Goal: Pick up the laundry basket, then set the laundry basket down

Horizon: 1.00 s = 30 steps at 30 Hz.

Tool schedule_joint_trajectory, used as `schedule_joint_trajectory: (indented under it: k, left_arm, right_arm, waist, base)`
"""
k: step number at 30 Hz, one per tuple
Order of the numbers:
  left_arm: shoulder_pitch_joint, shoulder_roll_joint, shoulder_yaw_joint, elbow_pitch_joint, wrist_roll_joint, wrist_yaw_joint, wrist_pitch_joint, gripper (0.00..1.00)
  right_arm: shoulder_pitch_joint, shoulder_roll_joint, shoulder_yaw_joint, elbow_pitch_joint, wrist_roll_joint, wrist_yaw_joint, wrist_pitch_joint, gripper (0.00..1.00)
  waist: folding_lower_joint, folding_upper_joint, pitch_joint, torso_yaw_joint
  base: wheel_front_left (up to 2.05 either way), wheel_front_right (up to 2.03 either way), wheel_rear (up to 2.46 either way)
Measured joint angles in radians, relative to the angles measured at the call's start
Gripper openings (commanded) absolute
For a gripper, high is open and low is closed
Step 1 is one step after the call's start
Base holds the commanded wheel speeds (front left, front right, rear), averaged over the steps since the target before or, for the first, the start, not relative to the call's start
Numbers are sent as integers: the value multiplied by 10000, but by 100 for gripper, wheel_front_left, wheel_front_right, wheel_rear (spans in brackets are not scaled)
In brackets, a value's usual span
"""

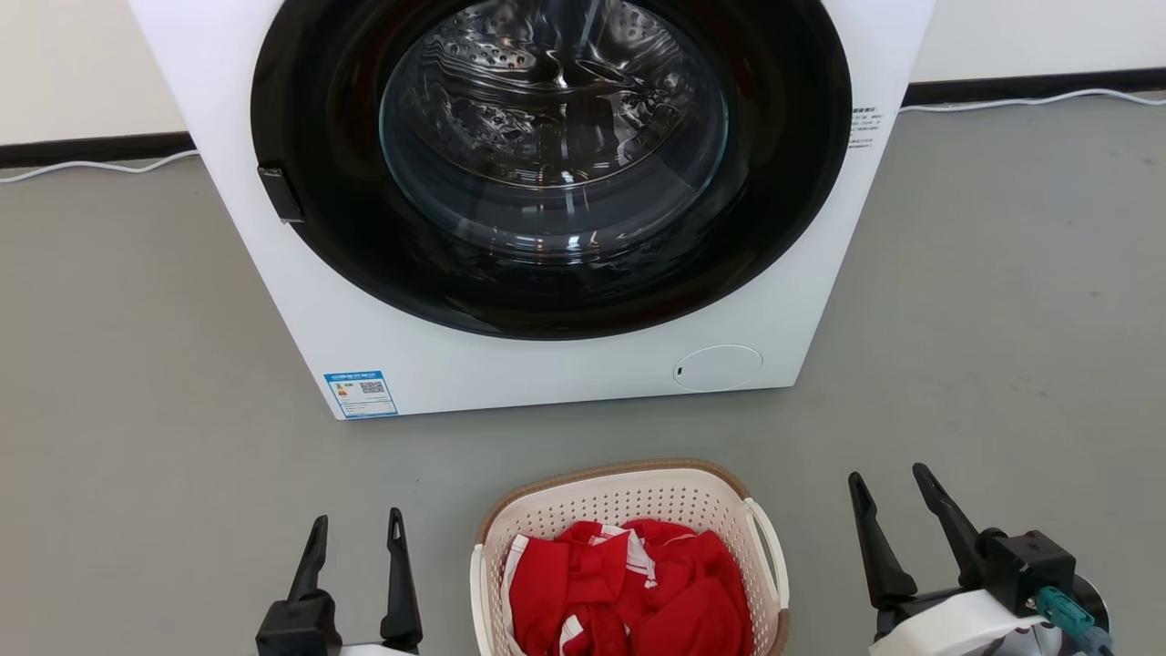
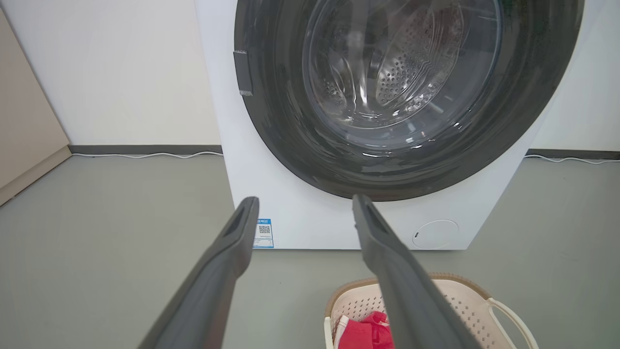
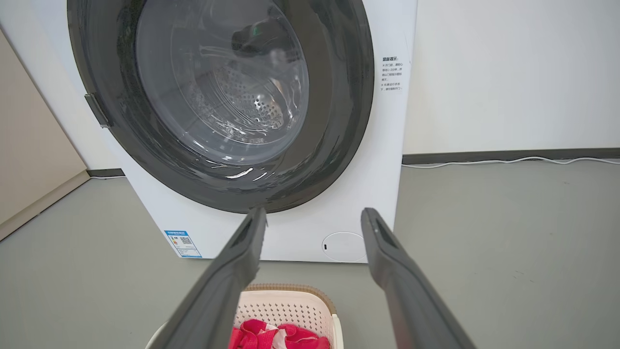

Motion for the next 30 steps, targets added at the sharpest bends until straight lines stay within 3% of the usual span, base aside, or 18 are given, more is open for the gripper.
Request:
schedule_joint_trajectory:
  k: [8,9,14,30]
  left_arm:
    - [1,-2,-61,-58,-84,-38,0,100]
    - [4,-6,-65,-10,-100,-38,4,0]
    - [216,-46,-79,525,-130,-36,63,0]
    - [285,2,157,598,-1960,-360,382,0]
  right_arm:
    - [0,63,-52,2,-58,0,0,100]
    - [7,82,-46,54,-56,0,2,0]
    - [319,257,13,545,-29,0,44,0]
    - [407,290,-173,495,1689,0,384,0]
  waist:
    - [0,0,-4,-34]
    - [0,0,-4,-35]
    - [0,0,1,-35]
    - [3,0,-66,26]
  base:
    - [0,0,0]
    - [0,0,0]
    - [0,0,0]
    - [0,0,0]
